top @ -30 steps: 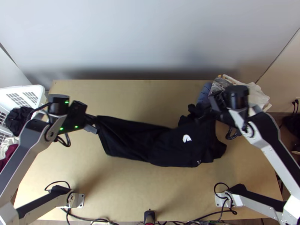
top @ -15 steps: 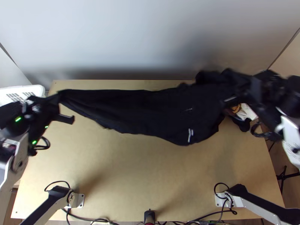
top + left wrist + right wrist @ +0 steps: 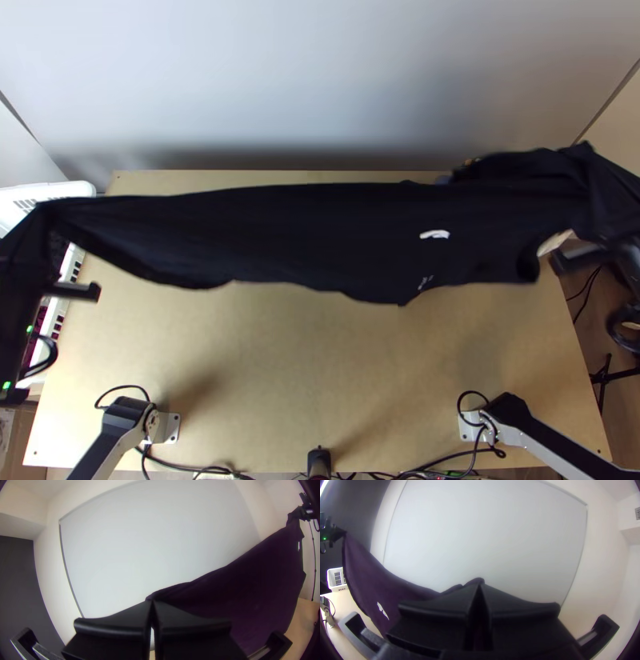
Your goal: Fold the t-shirt
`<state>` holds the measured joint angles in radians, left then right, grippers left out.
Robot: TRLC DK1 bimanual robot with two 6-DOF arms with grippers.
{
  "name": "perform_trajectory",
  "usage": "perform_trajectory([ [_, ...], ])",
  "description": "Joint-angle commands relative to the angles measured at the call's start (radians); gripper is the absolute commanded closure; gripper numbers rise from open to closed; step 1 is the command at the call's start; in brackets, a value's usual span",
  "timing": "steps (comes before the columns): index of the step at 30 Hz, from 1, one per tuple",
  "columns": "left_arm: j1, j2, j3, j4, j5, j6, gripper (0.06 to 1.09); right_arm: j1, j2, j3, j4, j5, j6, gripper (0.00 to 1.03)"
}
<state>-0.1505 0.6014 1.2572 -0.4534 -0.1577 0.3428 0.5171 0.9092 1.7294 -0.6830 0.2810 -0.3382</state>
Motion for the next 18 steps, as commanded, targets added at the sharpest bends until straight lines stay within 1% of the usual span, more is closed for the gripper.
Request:
perform_trajectory([
  [1, -0.004, -0.103, -0.010, -0.022, 0.006, 0.065, 1.05, 0.006, -0.067, 0.052, -0.030, 0.007, -0.021, 1.00],
  [4, -0.006, -0.134, -0.018, -0.021, 0.015, 0.108, 1.05, 0.006, -0.070, 0.104, -0.066, -0.005, -0.015, 1.00],
  [5, -0.006, -0.141, -0.015, -0.021, 0.032, 0.127, 1.05, 0.006, -0.070, 0.121, -0.078, -0.009, -0.010, 1.00],
  [7, -0.006, -0.147, 0.004, -0.024, 0.053, 0.147, 1.05, 0.006, -0.070, 0.153, -0.121, -0.022, 0.019, 1.00],
  [11, -0.004, -0.143, 0.038, -0.047, 0.058, 0.193, 1.05, 0.006, -0.095, 0.157, -0.211, -0.063, 0.080, 1.00],
  [13, -0.004, -0.144, 0.045, -0.051, 0.058, 0.216, 1.05, 0.006, -0.109, 0.156, -0.243, -0.082, 0.097, 1.00],
  [18, 0.017, -0.152, 0.068, -0.073, 0.058, 0.225, 1.05, 0.004, -0.130, 0.147, -0.305, -0.112, 0.148, 1.00],
])
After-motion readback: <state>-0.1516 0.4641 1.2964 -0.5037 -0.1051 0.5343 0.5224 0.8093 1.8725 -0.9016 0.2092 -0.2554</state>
